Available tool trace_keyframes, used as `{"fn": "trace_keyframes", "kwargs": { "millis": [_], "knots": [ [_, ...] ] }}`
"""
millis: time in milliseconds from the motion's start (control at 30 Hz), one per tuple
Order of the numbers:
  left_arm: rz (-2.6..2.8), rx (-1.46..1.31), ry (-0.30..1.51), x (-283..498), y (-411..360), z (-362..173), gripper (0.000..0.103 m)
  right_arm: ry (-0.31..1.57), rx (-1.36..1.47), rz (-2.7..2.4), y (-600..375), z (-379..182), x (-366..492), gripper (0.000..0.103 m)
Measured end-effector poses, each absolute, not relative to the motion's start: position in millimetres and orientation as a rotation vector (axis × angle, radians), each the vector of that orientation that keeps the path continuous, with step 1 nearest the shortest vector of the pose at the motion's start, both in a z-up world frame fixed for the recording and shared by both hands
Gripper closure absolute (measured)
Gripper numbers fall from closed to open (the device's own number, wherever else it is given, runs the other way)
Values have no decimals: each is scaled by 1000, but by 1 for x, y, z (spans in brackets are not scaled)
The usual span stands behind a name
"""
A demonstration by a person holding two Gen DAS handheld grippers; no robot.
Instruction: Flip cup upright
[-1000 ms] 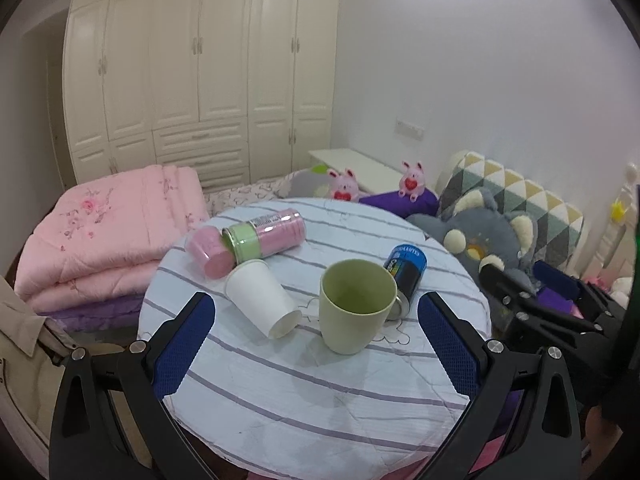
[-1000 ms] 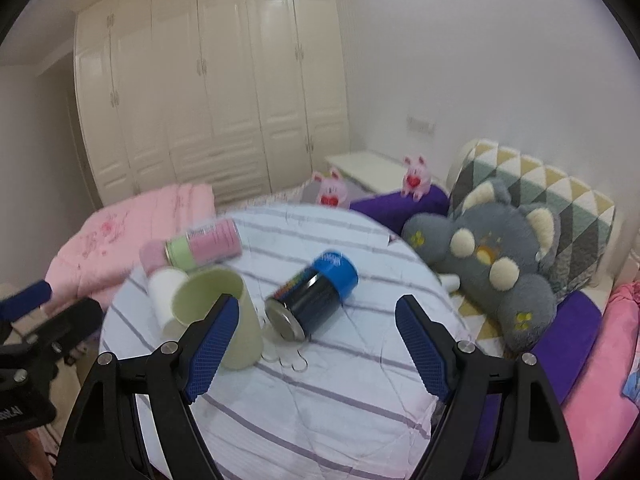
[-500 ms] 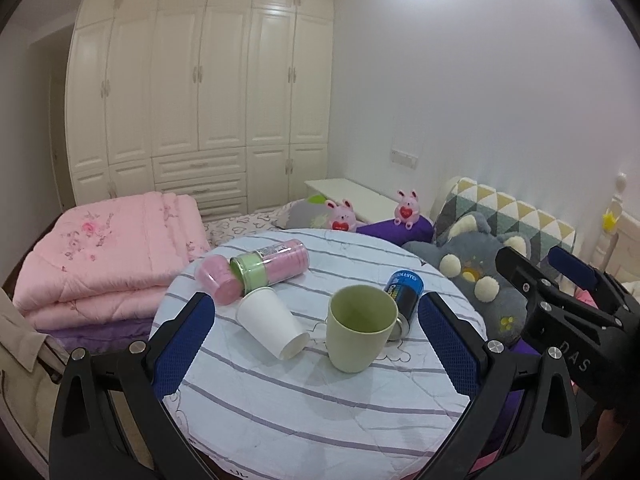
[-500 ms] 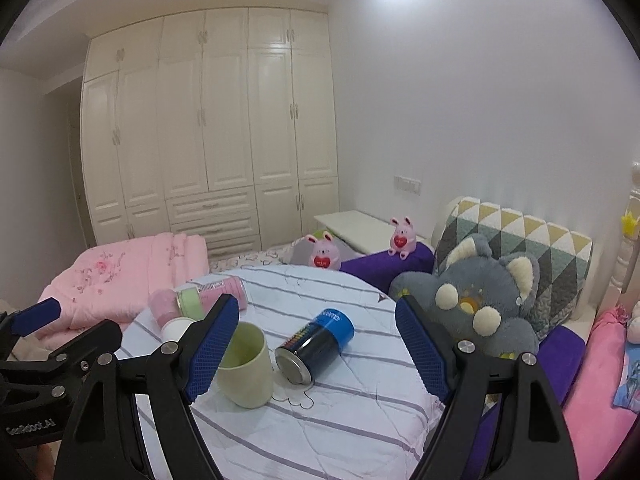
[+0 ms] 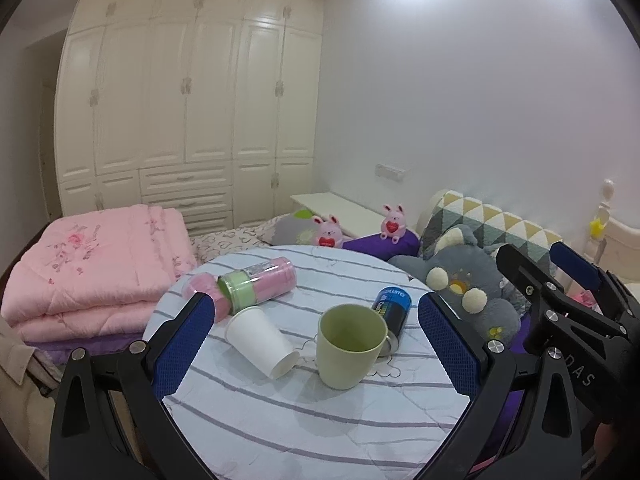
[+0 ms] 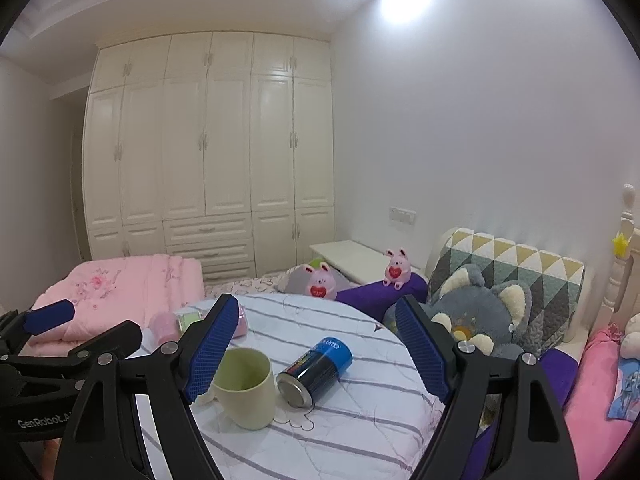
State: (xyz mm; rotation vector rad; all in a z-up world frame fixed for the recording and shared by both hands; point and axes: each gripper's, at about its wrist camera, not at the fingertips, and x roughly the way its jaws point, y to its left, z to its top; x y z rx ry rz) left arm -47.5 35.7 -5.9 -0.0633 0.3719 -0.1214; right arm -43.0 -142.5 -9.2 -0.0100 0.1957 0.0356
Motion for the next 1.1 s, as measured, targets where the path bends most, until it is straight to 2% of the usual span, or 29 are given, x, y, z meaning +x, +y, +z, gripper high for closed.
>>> {"fn": "trace_keyframes", "kwargs": {
  "millis": [1100],
  "knots": [
    [-120, 4, 387, -34, 18, -7, 0, 246, 27, 15, -156, -12, -27, 21]
  ]
}}
